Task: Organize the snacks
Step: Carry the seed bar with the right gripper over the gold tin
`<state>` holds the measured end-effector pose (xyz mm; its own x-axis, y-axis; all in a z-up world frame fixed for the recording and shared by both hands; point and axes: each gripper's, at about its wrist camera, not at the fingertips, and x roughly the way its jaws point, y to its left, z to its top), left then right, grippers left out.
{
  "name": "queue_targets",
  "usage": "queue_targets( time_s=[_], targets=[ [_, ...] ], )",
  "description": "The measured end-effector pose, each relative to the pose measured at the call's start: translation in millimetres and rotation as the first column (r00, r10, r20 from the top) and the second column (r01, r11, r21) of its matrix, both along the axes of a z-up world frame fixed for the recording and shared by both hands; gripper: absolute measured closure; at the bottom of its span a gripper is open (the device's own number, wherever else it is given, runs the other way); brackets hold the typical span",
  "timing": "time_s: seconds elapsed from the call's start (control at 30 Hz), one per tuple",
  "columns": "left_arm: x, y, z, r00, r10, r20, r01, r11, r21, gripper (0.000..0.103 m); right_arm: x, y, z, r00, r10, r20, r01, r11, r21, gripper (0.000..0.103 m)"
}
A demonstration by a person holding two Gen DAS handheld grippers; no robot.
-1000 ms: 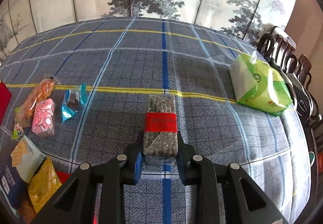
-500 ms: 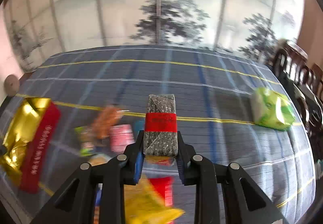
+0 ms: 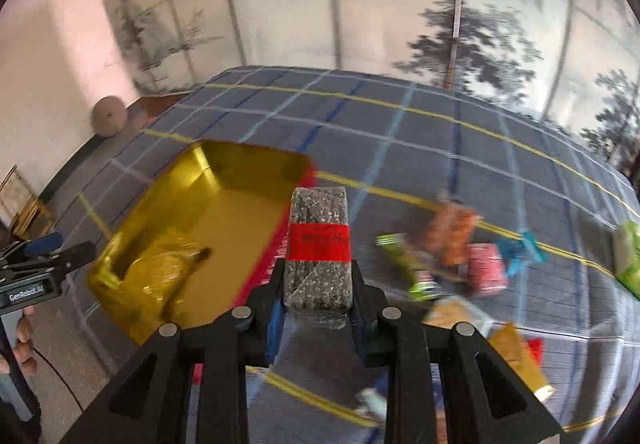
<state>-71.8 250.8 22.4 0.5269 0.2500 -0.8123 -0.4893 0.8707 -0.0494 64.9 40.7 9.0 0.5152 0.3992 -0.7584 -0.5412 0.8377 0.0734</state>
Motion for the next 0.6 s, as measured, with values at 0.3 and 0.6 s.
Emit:
queue_targets(
  time_s=[0.3, 0.6],
  targets=[
    [-20, 16, -5, 0.998, 0.062, -0.003, -0.062, 0.997, -0.033, 0.014, -19, 40, -8, 0.995, 0.099, -0.024, -0.1, 0.995, -0.014, 0.076],
    [-29, 20, -7, 0.996, 0.082, -0.026, -0.082, 0.996, -0.024, 0.014, -21, 70, -22, 0.991, 0.128, -0.043, -0.13, 0.991, -0.042, 0.076]
  ],
)
